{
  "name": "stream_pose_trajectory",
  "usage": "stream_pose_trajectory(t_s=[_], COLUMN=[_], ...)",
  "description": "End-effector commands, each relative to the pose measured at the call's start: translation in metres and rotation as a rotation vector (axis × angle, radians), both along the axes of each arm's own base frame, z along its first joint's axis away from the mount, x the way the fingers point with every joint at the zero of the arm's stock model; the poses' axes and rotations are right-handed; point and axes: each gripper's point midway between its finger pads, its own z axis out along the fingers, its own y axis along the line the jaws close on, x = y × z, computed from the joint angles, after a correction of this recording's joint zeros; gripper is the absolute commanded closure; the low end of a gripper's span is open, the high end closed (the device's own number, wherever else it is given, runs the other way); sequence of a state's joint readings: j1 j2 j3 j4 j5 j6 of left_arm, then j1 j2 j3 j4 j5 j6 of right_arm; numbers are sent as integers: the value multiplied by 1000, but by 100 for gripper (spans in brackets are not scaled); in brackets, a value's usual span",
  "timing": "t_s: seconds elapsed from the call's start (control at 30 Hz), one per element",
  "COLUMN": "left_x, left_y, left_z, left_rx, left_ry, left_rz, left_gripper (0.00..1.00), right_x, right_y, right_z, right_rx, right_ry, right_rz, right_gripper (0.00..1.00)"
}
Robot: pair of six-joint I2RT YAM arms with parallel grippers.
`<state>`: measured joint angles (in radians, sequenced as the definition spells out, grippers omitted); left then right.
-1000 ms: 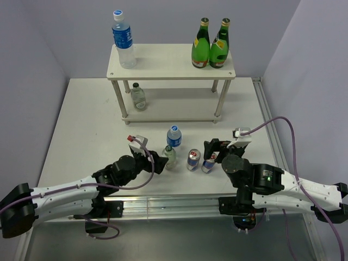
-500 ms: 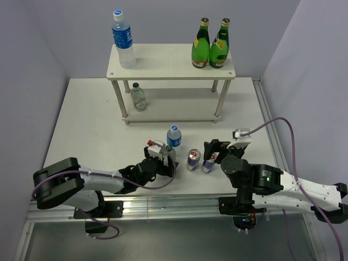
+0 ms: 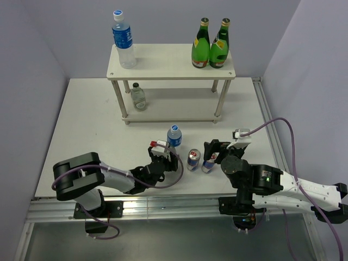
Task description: Place and organize the beverage onto the shelf
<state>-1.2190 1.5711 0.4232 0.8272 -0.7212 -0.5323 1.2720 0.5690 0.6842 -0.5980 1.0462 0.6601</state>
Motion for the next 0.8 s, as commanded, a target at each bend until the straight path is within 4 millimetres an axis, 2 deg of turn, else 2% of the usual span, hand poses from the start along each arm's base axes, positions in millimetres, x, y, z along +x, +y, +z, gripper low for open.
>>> stream_pose_trajectory(t_s=[0.0, 0.03, 0.07, 0.1, 0.23, 0.3, 0.33, 0.47, 0.53, 0.6, 0.63, 0.7, 0.77], left_x=[7, 5, 5, 4, -3, -2, 0, 6, 22, 34, 50, 66, 93], left_y=[-8, -10, -9, -6, 10, 19, 34, 53, 67, 68, 79, 75, 85], left_z=[17, 18, 18, 17, 25, 43, 50, 78, 89, 99, 102, 117, 116], left_rx=[-57, -55, -51, -39, 3, -30, -8, 8, 2, 1, 5, -19, 1], left_ry=[-31, -31, -31, -26, -34, -39, -51, -90, -106, -117, -124, -163, -171], left_rz=[42, 38, 43, 58, 108, 147, 197, 221, 259, 243, 282, 263, 304], left_gripper=[68, 79, 98, 100, 100, 100, 100, 100, 100, 100, 100, 100, 100], right_x=[1, 1, 1, 1, 1, 1, 1, 1, 1, 1, 1, 1, 1], right_y=[-1, -1, -1, -2, -2, -2, -1, 0, 0, 1, 1, 2, 2], right_z=[4, 3, 3, 3, 4, 4, 3, 4, 3, 5, 4, 4, 4], right_rx=[22, 20, 22, 19, 23, 24, 22, 21, 18, 21, 18, 17, 20], right_ry=[-19, -18, -18, -18, -16, -17, -15, -17, -18, -19, -19, -19, -20], right_rz=[-18, -18, -18, -20, -21, -19, -18, -13, -11, -9, -9, -8, -7], right_gripper=[0, 0, 0, 0, 0, 0, 0, 0, 0, 0, 0, 0, 0])
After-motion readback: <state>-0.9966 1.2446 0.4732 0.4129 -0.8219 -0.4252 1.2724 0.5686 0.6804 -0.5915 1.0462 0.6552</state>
